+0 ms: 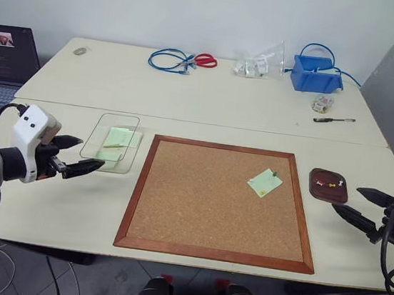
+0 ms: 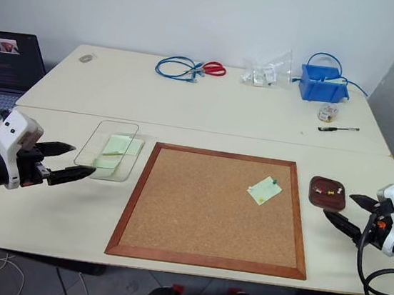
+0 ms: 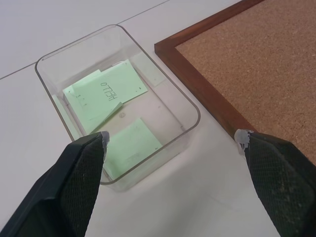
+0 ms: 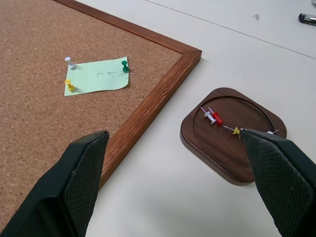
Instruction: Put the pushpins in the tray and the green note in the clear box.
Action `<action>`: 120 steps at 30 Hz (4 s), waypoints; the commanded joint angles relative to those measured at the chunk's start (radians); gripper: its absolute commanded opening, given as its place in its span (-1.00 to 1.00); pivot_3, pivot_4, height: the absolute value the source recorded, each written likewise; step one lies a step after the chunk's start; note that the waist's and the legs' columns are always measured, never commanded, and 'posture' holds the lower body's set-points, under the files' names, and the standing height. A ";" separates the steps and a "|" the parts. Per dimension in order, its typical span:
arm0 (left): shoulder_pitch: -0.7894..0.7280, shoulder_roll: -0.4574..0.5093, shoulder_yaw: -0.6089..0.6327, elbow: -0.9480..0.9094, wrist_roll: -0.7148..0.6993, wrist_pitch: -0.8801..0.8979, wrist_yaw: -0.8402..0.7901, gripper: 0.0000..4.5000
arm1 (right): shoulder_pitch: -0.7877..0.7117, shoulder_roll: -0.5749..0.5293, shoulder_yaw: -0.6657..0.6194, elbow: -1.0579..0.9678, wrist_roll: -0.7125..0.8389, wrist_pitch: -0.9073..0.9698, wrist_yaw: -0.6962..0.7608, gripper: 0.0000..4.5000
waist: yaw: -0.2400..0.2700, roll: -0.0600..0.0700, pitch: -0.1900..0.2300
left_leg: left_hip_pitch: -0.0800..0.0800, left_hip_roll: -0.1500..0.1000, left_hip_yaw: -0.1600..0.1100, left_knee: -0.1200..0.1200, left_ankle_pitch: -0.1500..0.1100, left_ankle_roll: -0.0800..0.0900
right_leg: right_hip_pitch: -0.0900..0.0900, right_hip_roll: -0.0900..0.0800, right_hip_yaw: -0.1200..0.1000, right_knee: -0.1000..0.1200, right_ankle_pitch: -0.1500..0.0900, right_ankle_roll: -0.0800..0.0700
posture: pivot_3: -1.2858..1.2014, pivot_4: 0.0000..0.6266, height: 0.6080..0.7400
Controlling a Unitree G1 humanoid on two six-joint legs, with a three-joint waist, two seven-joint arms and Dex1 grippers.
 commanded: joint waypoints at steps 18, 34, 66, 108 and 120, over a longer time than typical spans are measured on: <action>-0.053 0.002 -0.003 0.024 0.030 -0.061 -0.027 0.98 | -0.017 -0.013 -0.012 0.002 -0.008 -0.032 0.014 1.00 | 0.000 0.000 0.000 | 0.000 0.000 0.000 0.000 0.000 0.000 | 0.000 0.000 0.000 0.000 0.000 0.000 | 0.03 -0.52 1.00; -0.096 -0.017 -0.054 -0.027 0.018 -0.069 -0.029 0.98 | -0.002 -0.007 0.036 -0.077 -0.034 -0.061 0.006 1.00 | 0.000 0.000 0.000 | 0.000 0.000 0.000 0.000 0.000 0.000 | 0.000 0.000 0.000 0.001 0.000 0.000 | 0.03 -0.52 1.00; -0.422 -0.513 -0.620 0.189 0.225 -0.364 -0.108 -0.99 | -0.267 0.255 0.404 -0.295 -0.005 0.078 -0.321 -0.48 | 0.000 0.000 0.000 | -0.001 -0.001 -0.001 0.002 0.000 0.000 | 0.000 0.000 0.000 0.002 0.000 0.000 | 0.03 -0.52 1.00; -0.462 -0.596 -0.746 0.449 0.412 -0.461 -0.227 -1.00 | -0.438 0.402 0.515 0.301 -0.254 -0.196 -0.268 0.50 | -0.003 0.002 -0.004 | 0.001 -0.002 -0.001 0.002 0.000 0.000 | 0.001 0.000 0.000 0.003 0.000 0.000 | 0.03 -0.52 1.00; -0.468 -0.588 -0.763 0.469 0.450 -0.465 -0.219 -1.00 | -0.422 0.418 0.486 0.305 -0.258 -0.216 -0.273 -0.53 | -0.003 0.002 -0.004 | 0.001 -0.002 -0.001 0.002 0.000 0.000 | 0.001 0.000 0.000 0.003 0.000 0.000 | 0.03 -0.52 1.00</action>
